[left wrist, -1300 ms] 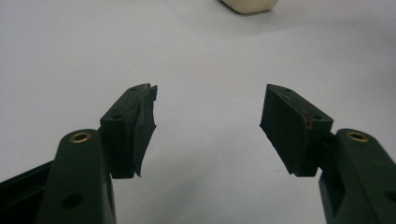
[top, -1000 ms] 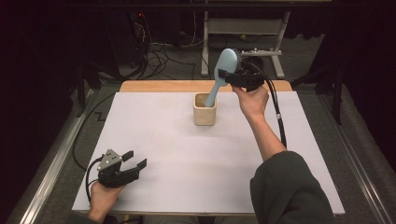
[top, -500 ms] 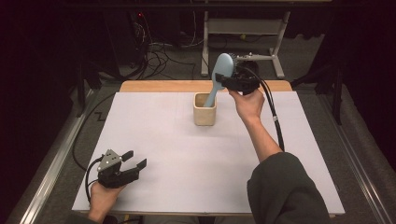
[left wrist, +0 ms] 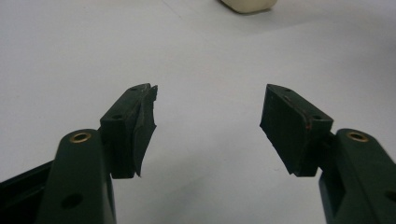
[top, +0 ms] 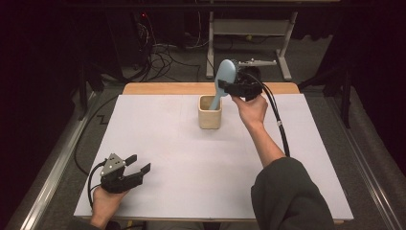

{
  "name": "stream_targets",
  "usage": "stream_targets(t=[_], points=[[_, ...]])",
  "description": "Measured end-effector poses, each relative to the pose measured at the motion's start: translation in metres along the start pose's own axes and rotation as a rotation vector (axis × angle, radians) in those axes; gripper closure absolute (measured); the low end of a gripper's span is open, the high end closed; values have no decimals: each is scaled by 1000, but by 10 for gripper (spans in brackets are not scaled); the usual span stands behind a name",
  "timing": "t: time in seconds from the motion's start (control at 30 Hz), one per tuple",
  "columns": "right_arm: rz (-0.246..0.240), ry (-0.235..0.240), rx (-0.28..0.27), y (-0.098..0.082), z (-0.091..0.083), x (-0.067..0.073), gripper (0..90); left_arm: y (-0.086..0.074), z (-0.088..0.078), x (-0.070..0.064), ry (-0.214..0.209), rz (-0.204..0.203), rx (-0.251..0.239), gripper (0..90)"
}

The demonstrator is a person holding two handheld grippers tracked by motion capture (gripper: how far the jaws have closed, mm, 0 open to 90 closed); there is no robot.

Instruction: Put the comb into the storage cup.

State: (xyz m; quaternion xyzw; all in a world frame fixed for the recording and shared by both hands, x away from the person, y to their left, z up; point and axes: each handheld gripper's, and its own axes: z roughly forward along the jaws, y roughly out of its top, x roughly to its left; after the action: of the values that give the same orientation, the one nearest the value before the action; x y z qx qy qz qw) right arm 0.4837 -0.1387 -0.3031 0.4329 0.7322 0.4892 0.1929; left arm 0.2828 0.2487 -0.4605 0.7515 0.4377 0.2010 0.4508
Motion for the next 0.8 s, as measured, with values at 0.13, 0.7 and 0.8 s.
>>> stream_targets(t=[0.13,0.7,0.8], points=[[-1,1,8,-2,3,2,542,0,0,0,-2,-2,-5,353],[10,-5,40,-18,20,2,531,-1,0,1,-3,-10,-5,355],[17,-9,52,-20,22,0,530,-1,0,1,-3,-12,-7,355]])
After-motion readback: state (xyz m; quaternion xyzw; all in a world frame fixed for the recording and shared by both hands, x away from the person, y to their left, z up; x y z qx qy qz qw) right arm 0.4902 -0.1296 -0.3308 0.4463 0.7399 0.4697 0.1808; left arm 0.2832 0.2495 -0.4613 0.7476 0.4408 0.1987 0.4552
